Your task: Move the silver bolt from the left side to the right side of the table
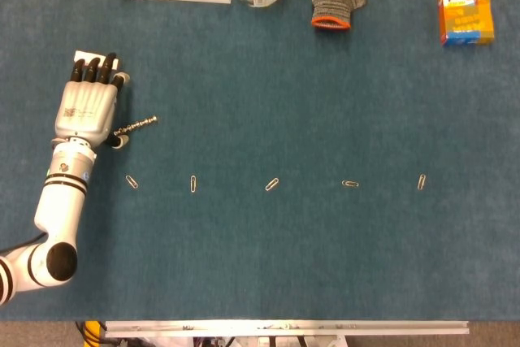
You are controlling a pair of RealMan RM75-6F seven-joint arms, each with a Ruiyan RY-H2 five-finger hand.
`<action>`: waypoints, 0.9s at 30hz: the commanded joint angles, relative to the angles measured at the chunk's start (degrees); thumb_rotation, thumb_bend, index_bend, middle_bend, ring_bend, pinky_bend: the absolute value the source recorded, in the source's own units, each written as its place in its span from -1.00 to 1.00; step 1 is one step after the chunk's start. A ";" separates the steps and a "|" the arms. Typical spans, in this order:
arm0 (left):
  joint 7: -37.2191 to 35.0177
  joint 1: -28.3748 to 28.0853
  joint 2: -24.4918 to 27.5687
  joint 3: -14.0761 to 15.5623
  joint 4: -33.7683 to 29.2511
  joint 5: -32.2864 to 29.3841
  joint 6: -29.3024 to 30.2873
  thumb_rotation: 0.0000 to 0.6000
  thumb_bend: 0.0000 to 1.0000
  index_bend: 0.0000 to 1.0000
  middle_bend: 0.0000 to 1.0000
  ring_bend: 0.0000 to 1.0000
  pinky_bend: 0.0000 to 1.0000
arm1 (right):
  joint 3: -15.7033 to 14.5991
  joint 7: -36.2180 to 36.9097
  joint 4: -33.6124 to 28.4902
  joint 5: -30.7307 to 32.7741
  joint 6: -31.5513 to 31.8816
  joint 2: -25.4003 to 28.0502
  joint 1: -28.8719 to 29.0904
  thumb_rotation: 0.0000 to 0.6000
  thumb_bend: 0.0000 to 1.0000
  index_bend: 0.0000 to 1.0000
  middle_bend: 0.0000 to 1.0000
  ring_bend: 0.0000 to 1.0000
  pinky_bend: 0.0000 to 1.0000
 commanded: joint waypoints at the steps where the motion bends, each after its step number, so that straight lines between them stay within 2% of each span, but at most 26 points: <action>1: -0.15 -0.31 -0.25 0.00 0.55 -0.34 -0.17 1.00 -0.87 -0.62 -1.00 -1.00 -0.96 | -0.03 -0.25 -0.07 0.04 -0.17 -0.08 0.07 1.00 -0.57 -0.69 -0.95 -0.88 -0.28; 13: -1.16 -1.19 -1.11 0.20 2.95 -0.44 -0.69 1.00 -0.87 -0.62 -0.99 -1.00 -0.96 | 0.06 -0.69 -0.23 0.24 -0.11 -0.17 0.04 1.00 -0.57 -0.70 -0.95 -0.88 -0.28; 27: -2.76 -2.55 -2.99 -0.86 5.66 1.03 -0.05 1.00 -0.87 -0.61 -1.00 -1.00 -0.96 | 0.09 0.04 -0.15 -0.04 0.55 0.08 -0.23 1.00 -0.57 -0.70 -0.95 -0.88 -0.28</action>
